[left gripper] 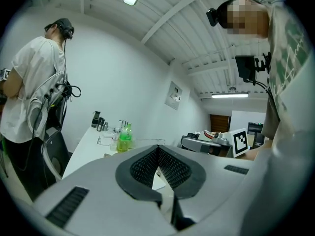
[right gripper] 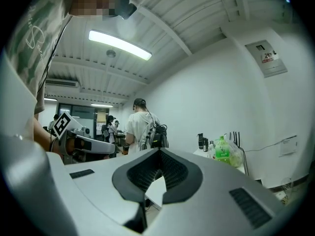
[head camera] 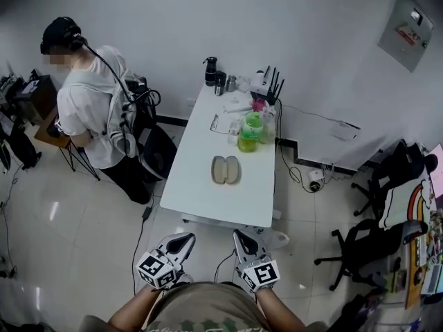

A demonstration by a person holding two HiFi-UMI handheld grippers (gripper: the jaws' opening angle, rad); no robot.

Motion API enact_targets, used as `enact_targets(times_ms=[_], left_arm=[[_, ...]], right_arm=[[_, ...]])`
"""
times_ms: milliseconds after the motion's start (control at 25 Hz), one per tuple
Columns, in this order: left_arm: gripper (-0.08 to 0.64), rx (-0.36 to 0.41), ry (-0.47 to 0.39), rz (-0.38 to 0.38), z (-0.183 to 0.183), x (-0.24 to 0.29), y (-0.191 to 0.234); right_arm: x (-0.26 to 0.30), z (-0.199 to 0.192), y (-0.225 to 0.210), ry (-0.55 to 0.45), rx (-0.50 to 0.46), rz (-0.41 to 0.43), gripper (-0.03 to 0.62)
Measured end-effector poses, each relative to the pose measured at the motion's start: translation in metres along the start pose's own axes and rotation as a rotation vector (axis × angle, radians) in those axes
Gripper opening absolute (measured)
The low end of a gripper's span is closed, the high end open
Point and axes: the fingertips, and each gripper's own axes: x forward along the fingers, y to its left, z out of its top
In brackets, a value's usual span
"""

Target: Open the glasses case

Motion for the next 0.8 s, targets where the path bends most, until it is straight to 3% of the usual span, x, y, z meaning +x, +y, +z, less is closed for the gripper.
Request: enact_targets(times_ms=[360,800], left_arm=[[0.005,0.002,-0.009,0.004,-0.008,-0.006,0.004],[0.005,0.005,-0.013,0.075,-0.012,-0.013,0.009]], right_arm=[[-0.001,0.003,0.011,-0.020,-0.019,-0.023,0.011],[-0.005,0.004,0.029,-0.027,-0.015,-0.010,0.011]])
